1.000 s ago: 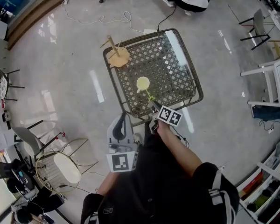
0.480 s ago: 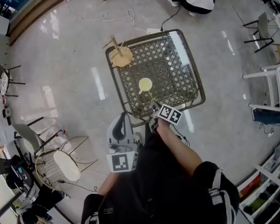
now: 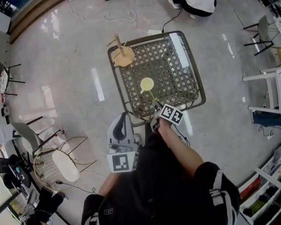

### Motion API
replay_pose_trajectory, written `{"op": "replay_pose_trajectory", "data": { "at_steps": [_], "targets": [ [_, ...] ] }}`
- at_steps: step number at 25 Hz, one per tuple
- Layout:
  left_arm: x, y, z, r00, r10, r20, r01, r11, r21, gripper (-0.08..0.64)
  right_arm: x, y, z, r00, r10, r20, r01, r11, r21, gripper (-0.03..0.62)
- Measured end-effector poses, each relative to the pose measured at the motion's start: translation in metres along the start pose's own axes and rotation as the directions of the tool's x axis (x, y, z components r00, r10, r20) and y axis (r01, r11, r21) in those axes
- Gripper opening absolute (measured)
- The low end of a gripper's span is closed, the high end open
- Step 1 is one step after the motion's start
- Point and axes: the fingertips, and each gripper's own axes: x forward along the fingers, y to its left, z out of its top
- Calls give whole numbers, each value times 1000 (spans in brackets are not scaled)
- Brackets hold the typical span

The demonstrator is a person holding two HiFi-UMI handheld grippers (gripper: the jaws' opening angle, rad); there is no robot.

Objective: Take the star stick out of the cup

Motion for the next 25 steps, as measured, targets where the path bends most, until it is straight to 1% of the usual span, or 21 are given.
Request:
{"op": "replay_pose_trajectory", "data": {
  "at_steps": [8,12,15,18,21,25],
  "targets": [
    [-35,6,10,999,-6,48,6,1000,3,17,-27,6,-8,999,8,47,-7,1000,-22,25],
    [-61,6,17,997,-18,77,18,1000,2,17,-48,12,-17,996,19,83,-17,1000,-22,23],
    [-84,6,21,995,-30,98,30,1000,2,17,-65,20,-26,993,36,116,-31,999,-43,21],
    [-111,6,24,992,-45,117,44,999,5,17,-87,29,-39,986,57,156,-47,997,-65,21],
    [-143,6,25,990,-58,132,58,998,4,17,-112,38,-56,979,79,190,-67,995,-70,21],
    [-184,4,20,988,-85,131,86,996,2,15,-151,55,-80,964,120,239,-96,990,-106,21]
  ]
}}
